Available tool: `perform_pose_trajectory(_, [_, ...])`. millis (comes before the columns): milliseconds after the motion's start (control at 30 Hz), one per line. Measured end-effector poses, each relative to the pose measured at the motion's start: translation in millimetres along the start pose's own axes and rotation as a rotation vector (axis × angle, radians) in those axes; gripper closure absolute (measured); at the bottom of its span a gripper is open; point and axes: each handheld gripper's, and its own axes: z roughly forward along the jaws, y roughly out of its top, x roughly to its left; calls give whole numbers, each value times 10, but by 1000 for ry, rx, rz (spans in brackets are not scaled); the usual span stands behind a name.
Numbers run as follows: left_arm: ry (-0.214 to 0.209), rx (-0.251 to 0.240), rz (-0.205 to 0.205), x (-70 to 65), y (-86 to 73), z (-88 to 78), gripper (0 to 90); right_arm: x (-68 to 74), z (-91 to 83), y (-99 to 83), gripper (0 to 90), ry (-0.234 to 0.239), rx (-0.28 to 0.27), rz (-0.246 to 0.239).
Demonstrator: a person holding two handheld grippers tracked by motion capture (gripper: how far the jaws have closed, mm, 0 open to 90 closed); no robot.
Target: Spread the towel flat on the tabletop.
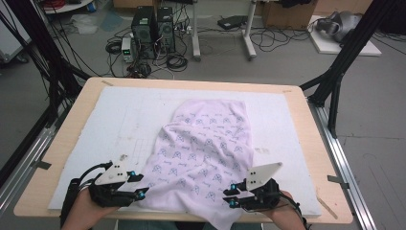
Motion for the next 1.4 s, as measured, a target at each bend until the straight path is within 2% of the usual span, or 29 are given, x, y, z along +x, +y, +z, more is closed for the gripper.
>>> perform_pose_trajectory(67, [4,-2,1,68,13,96,511,-80,31,13,719,-31,11,-1])
perform_pose_trajectory(167, [3,-4,-8,176,19,276,503,-221,128,-1,676,-69,36,28])
perform_pose_trajectory(300, [-8,31,-13,304,31,554,512,-386,286,-65,631,-67,53,70])
perform_pose_trajectory(367, [2,57,-10,335,26,656,524,-413,373,-94,610,-65,57,82])
perform_pose_trajectory(467, [7,110,-21,372,-9,768,560,-437,508,-132,604,-70,100,79])
perform_pose_trajectory(500, [10,106,-18,366,-24,781,580,-446,542,-145,607,-75,116,76])
perform_pose_trajectory(567, [18,87,-26,352,-50,765,612,-452,586,-168,649,-84,126,77])
perform_pose_trajectory(633, [24,81,-26,336,-67,744,686,-455,612,-181,699,-85,136,81])
perform_pose_trajectory(733, [11,74,-32,317,-86,732,789,-443,634,-194,764,-101,126,73])
perform_pose_trajectory(833, [7,75,-32,302,-99,712,856,-439,634,-202,866,-66,121,64])
perform_pose_trajectory(900, [9,72,-34,282,-116,690,869,-420,634,-196,874,-68,127,38])
perform_pose_trajectory(1067, [-3,55,-37,208,-169,588,874,-374,600,-195,878,-39,129,26])
perform_pose_trajectory(1133, [-17,40,-48,170,-180,526,874,-334,552,-192,878,-33,107,32])
perform_pose_trajectory(1233, [-24,34,-40,107,-177,431,874,-266,462,-181,878,-27,71,31])
perform_pose_trajectory(1400, [-42,28,-30,7,-187,305,874,-109,342,-155,879,-6,67,-2])
